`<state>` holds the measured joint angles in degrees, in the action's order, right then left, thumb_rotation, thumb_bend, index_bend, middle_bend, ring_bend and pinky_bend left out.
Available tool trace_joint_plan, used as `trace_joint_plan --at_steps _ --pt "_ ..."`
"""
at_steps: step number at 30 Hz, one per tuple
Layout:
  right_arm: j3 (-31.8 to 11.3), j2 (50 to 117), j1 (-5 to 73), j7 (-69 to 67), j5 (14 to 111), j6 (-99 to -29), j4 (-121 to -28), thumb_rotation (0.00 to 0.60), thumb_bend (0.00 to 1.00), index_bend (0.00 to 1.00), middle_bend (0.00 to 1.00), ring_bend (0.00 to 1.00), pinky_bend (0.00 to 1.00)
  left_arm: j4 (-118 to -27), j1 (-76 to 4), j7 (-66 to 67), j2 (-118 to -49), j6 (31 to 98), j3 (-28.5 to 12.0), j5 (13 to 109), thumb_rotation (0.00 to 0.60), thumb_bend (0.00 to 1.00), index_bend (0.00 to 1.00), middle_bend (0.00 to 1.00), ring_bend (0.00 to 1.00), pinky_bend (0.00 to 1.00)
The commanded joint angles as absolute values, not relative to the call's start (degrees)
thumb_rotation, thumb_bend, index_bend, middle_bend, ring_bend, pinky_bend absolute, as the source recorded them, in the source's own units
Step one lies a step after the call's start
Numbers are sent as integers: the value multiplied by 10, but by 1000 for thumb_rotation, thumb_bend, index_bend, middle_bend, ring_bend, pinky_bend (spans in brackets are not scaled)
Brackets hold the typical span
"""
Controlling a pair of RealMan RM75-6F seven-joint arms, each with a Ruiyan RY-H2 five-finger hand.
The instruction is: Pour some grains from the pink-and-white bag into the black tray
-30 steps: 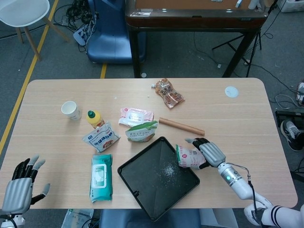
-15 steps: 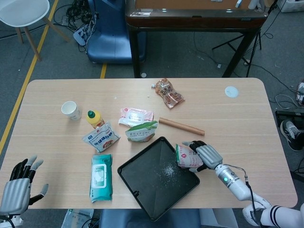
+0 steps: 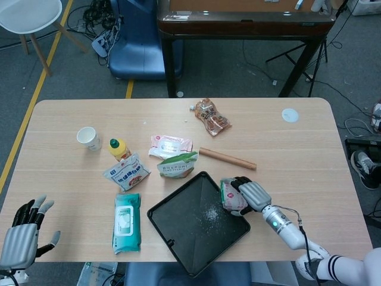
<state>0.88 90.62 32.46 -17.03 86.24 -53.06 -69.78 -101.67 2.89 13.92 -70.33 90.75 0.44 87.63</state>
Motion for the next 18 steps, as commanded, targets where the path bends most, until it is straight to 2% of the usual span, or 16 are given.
trace_joint_plan --at_steps 1,4,7,10,12,18 --pt "7 916 327 -185 867 -533 -686 600 138 188 268 180 115 -1016 29 138 -703 908 4 876 600 278 164 71 0 38" --pt "5 923 326 -201 873 -545 -674 600 281 314 346 268 171 -1015 30 136 -703 909 4 875 600 278 164 71 0 38" --pt "3 930 319 -213 880 -571 -659 600 460 450 448 384 310 -1014 31 134 -703 910 4 875 600 278 164 71 0 38" --pt "3 935 311 -221 884 -591 -647 600 553 529 510 465 406 -1012 30 133 -704 909 4 875 600 278 164 71 0 38" --pt "4 937 306 -230 888 -604 -641 600 569 546 530 487 439 -1012 30 133 -704 909 5 876 600 279 164 69 0 38" --pt "14 941 287 -305 922 -671 -614 600 567 550 536 492 445 -1012 30 134 -704 909 5 877 600 278 164 65 0 38"
